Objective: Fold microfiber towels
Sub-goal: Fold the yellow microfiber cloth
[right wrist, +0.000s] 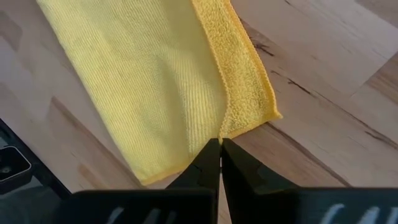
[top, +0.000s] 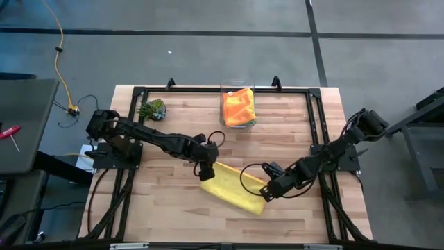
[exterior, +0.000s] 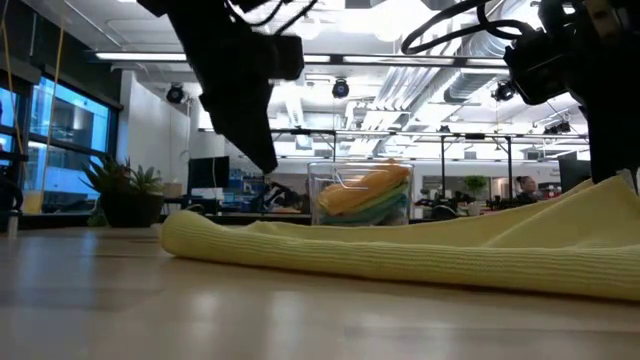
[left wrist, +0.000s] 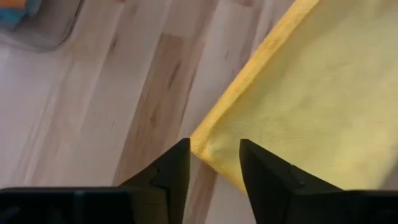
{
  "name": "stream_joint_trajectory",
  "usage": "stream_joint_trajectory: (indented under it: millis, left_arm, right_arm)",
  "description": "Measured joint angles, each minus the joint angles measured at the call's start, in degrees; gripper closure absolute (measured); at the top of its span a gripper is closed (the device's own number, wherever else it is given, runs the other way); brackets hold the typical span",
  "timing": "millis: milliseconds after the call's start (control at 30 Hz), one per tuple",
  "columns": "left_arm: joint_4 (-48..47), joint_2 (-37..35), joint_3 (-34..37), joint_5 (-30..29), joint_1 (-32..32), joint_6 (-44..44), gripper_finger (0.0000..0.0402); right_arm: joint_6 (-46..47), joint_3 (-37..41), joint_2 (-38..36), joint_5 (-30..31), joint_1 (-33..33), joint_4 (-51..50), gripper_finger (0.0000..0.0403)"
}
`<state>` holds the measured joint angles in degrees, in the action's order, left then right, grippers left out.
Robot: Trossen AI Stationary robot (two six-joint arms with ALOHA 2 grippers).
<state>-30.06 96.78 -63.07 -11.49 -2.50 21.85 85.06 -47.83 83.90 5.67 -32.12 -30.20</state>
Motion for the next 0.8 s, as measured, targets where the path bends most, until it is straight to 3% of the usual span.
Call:
stream_joint_trajectory:
  millis: [233,600,800]
  left_arm:
    - [0.4,-1.1,0.0,0.0,-2.0,0.0,0.0251]
    - [-0.9,-1.4,0.0,-2.5,-4.1,-2.8,0.0250]
    - [-2.8,-7.9,3.9,-1.5,-4.4,-4.5,0.0250]
  right_arm:
    - [2.1,0.0,0.0,0.0,0.0,-0.8,0.0381]
    - [8.4,-0.1,0.0,6.1,0.0,-16.0,0.0215]
    - [11.0,-0.1,0.0,2.1,-6.3,-11.2,0.0182]
